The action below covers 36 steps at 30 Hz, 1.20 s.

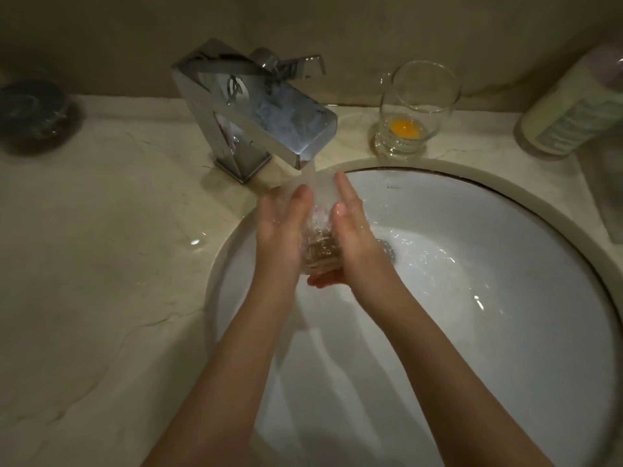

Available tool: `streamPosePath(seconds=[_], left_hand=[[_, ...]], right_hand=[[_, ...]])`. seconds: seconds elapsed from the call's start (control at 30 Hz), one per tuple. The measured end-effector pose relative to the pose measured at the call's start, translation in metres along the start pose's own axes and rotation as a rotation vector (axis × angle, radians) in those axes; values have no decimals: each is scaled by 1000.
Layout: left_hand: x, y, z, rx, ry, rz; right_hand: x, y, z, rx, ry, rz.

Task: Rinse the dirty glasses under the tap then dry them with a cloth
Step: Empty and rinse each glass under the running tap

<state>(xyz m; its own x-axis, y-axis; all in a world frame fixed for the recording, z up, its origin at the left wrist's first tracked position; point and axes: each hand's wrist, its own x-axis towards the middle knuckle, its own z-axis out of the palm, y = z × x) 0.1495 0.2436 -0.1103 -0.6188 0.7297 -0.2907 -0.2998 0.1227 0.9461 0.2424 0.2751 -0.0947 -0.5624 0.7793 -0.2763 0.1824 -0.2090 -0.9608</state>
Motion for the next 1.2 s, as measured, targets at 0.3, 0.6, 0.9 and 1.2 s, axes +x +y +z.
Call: streamPosePath(seconds=[0.3,0.6,0.9,1.2], left_hand=[[-4,3,-1,-177,-122,-259],[-12,8,5,19,-78,-26],[-4,8,4,106,-53,66],[-9,4,5,-214,-140,-237]], right_hand=[[-1,-1,-3,256,-62,115],[-8,2,-5,-73,9,-25],[-7,-3,2,-112,75,-64],[3,10,1,58,80,13]])
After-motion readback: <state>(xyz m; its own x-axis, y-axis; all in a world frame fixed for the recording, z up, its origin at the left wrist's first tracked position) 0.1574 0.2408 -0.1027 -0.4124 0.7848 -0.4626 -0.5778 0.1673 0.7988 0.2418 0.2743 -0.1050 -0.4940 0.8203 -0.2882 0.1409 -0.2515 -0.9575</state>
